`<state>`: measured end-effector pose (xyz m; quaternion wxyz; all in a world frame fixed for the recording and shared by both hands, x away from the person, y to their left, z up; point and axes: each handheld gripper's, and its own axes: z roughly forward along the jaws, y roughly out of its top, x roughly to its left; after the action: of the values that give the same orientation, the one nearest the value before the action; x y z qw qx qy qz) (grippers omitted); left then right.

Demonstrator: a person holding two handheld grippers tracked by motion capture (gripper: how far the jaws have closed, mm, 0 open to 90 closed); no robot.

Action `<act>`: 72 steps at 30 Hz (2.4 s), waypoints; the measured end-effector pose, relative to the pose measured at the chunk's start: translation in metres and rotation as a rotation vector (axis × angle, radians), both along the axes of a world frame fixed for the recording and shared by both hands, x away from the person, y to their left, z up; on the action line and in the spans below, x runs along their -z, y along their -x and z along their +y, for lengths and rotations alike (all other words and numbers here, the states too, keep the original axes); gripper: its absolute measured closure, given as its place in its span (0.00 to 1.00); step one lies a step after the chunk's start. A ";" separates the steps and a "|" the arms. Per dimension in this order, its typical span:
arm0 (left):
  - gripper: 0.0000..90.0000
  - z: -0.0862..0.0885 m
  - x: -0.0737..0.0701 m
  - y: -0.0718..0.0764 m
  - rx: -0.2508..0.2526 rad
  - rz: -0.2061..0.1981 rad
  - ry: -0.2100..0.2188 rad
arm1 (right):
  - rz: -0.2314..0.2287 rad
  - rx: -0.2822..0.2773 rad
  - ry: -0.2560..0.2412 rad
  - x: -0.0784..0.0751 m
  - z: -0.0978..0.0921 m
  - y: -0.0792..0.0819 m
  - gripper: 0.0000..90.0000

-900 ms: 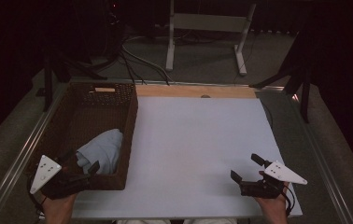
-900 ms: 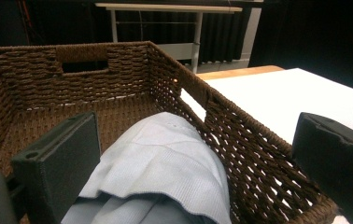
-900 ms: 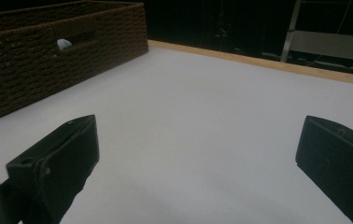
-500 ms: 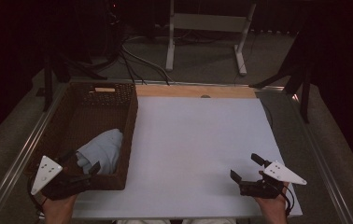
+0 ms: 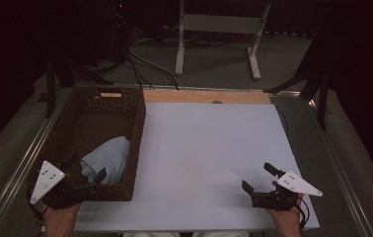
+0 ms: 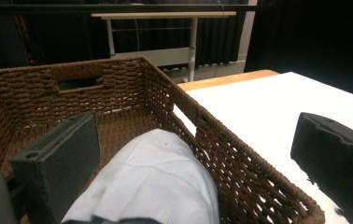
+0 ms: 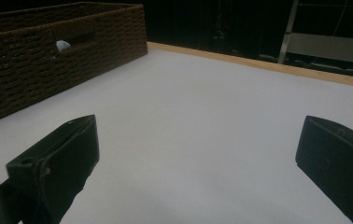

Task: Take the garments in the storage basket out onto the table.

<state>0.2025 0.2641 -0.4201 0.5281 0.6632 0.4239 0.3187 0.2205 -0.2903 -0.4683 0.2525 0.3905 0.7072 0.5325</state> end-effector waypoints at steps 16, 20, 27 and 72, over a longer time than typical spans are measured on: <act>0.04 0.000 -0.014 -0.013 0.035 0.030 -0.022 | -0.001 0.001 0.000 0.000 0.000 0.000 0.00; 0.04 -0.001 -0.016 -0.018 0.036 0.041 -0.057 | 0.001 0.002 -0.002 0.000 0.000 0.000 0.00; 0.04 -0.001 -0.022 -0.027 0.040 0.064 -0.064 | 0.001 0.002 -0.001 0.000 0.000 0.000 0.00; 0.04 -0.012 -0.021 -0.085 0.116 0.204 -0.188 | -0.001 0.008 -0.011 0.000 -0.001 0.002 0.00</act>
<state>0.2876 0.2525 -0.3995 0.4355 0.7621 0.4043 0.2569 0.2188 -0.2915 -0.4684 0.2528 0.3944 0.7028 0.5354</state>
